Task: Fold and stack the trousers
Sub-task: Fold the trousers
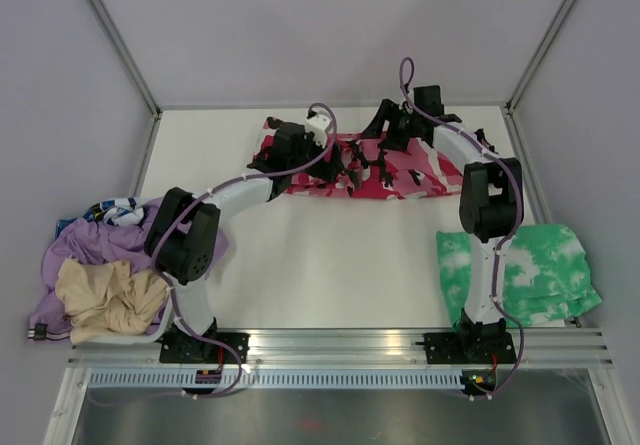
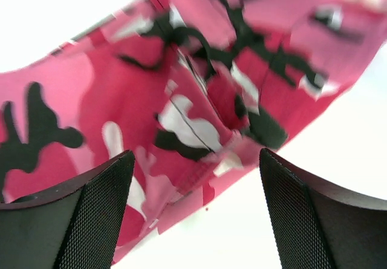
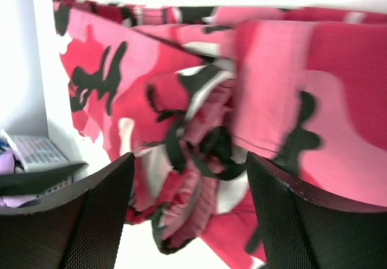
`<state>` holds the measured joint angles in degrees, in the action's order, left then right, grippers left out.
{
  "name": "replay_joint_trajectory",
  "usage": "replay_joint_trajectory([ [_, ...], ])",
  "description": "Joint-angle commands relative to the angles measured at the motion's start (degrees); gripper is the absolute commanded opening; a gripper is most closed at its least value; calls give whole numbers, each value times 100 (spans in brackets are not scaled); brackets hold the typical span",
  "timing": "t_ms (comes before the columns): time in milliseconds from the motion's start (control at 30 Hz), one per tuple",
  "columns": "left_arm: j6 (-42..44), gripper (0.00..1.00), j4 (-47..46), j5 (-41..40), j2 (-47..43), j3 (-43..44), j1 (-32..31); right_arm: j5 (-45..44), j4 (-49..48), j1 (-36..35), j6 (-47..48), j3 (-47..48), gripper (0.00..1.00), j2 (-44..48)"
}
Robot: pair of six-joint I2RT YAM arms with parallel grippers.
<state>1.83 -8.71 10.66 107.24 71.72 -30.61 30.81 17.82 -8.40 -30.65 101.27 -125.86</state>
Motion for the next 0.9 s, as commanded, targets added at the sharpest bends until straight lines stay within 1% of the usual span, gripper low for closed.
replay_joint_trajectory([
  [0,-1604,89,-341,357,-397,342,529,74,133,-232,218,367,80,-70],
  [67,-2174,87,-605,647,-292,360,801,57,168,-319,279,367,80,-79],
  [133,-2248,82,-545,666,-73,438,846,-13,256,-372,402,402,80,-122],
  [167,-2257,79,-431,544,41,630,838,-39,291,-416,411,419,80,-140],
  [233,-2379,54,-150,420,279,921,837,-84,414,-460,464,446,77,-175],
  [267,-2528,44,156,228,532,1209,811,-145,450,-495,464,446,72,-167],
  [300,-2573,30,237,192,639,1299,794,-197,450,-504,455,428,70,-149],
  [333,-2556,24,264,148,718,1370,759,-224,441,-504,438,376,65,-132],
  [367,-2521,19,325,139,858,1492,663,-329,432,-513,438,349,63,-105],
  [400,-2468,8,352,165,921,1537,609,-417,441,-513,429,323,60,-62],
  [433,-2328,5,370,287,982,1616,496,-487,467,-496,429,297,57,-35],
  [467,-2284,3,379,349,1044,1608,434,-566,494,-504,437,288,56,-9],
  [500,-2257,2,370,393,1062,1591,381,-602,494,-496,446,270,55,18],
  [533,-2265,2,335,385,1071,1469,285,-654,494,-496,438,261,48,35],
  [633,-2196,2,387,341,1220,1336,109,-734,406,-487,367,261,43,53],
  [700,-2003,2,677,341,1343,1379,3,-734,380,-469,332,253,43,53],
  [867,-1914,2,765,166,1334,1300,-287,-726,362,-373,323,112,43,45],
])
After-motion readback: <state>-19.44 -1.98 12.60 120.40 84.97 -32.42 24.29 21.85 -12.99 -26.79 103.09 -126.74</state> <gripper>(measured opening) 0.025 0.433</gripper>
